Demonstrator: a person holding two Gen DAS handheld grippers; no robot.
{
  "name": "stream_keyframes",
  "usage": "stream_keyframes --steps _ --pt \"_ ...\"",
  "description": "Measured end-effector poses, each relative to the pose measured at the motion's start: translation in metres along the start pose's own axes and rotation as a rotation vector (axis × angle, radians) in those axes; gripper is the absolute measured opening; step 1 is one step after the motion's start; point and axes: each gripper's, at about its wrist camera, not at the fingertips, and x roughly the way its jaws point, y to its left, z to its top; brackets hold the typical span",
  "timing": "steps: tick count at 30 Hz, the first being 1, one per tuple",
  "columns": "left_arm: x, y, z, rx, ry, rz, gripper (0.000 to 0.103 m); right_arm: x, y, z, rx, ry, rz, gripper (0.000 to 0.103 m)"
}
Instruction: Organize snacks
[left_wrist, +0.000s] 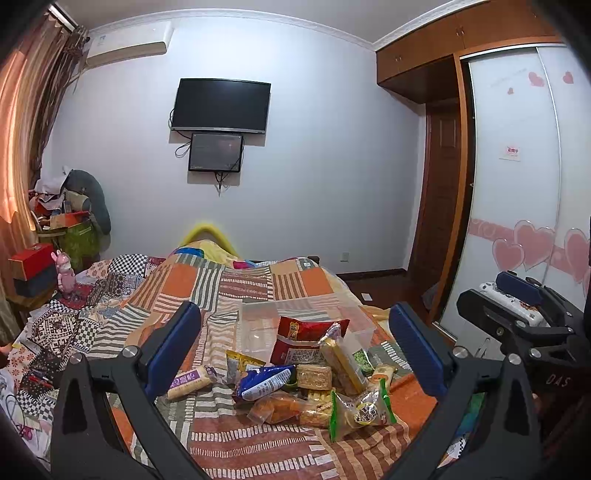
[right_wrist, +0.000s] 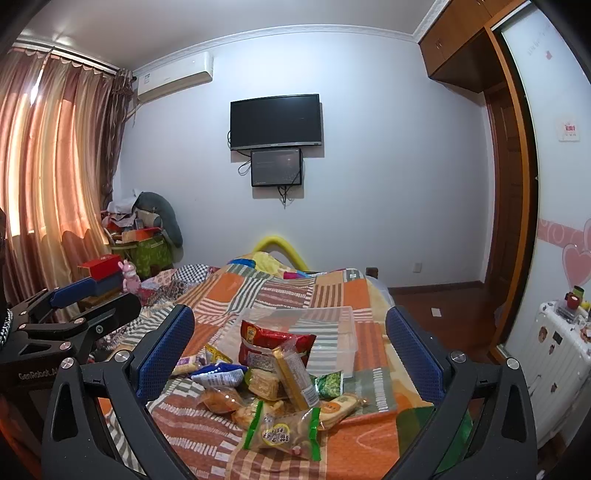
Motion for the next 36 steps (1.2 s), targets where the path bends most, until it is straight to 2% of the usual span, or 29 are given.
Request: stream_keyframes --steps 36 --pt "0.0006 -0.003 -0.0031 0.0 0.007 -0.01 0.103 -0.003 0.0003 0.0004 0.012 -0.007 0.003 0.103"
